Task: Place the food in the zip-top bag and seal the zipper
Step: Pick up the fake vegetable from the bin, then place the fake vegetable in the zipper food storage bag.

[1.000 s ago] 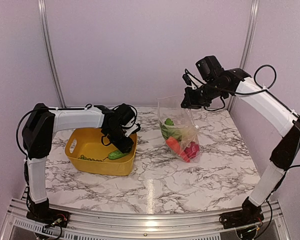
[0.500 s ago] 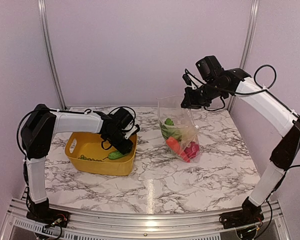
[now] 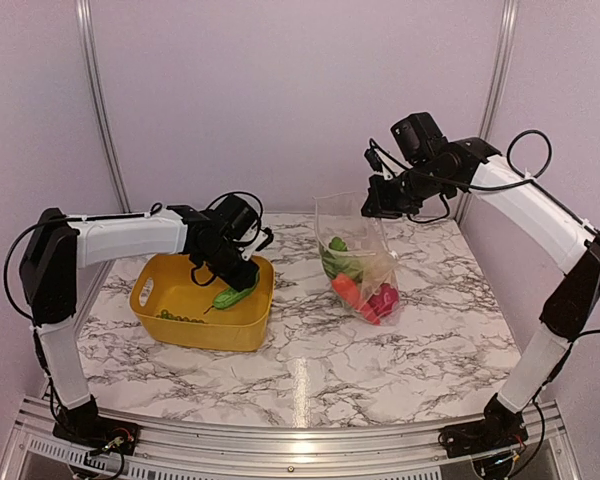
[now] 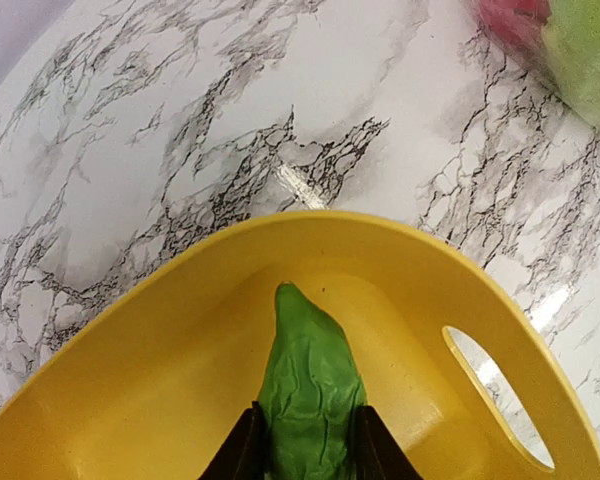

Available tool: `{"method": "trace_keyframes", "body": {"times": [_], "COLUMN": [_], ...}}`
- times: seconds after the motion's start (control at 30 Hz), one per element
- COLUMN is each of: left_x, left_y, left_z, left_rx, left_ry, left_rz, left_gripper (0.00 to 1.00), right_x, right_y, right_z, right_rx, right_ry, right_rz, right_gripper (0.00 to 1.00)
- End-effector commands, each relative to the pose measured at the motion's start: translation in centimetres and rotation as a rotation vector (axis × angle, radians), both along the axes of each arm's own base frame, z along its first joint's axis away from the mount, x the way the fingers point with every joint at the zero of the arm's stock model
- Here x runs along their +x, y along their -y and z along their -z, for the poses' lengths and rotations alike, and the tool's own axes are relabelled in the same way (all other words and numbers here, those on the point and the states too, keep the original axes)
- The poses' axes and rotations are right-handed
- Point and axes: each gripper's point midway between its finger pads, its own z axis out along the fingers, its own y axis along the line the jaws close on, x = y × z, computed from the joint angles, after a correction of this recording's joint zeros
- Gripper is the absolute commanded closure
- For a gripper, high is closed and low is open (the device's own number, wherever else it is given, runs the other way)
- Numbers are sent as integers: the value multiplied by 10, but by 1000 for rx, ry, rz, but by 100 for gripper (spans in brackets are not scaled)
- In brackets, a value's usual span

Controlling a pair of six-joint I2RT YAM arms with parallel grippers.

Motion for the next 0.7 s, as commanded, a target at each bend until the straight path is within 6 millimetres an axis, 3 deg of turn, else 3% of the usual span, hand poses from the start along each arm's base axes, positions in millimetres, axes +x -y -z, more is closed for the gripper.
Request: {"method": "trace_keyframes", "body": {"times": [0.0, 0.1, 0.3, 0.53, 0.67], "left_x": [-4, -3, 2, -1, -3], "left_y": [-5, -12, -3, 30, 50], "left_z": [-51, -85, -162, -256, -290], "left_rx": [-80, -155, -380, -749, -920], "left_ry": [27, 84, 223, 353, 352], "left_rz": [-60, -150, -186, -89, -39], "left_gripper": [76, 76, 76, 77, 81], "right_x": [2, 4, 8, 13, 13], "right_y": [-2, -2, -9, -18, -22], "right_z": [-16, -19, -17, -17, -17], "right_rx": [37, 36, 48, 73, 93], "right_ry": [38, 47, 35, 27, 20], "right_rz": [-2, 1, -17, -30, -35], "right_gripper": [100, 100, 100, 100, 100]}}
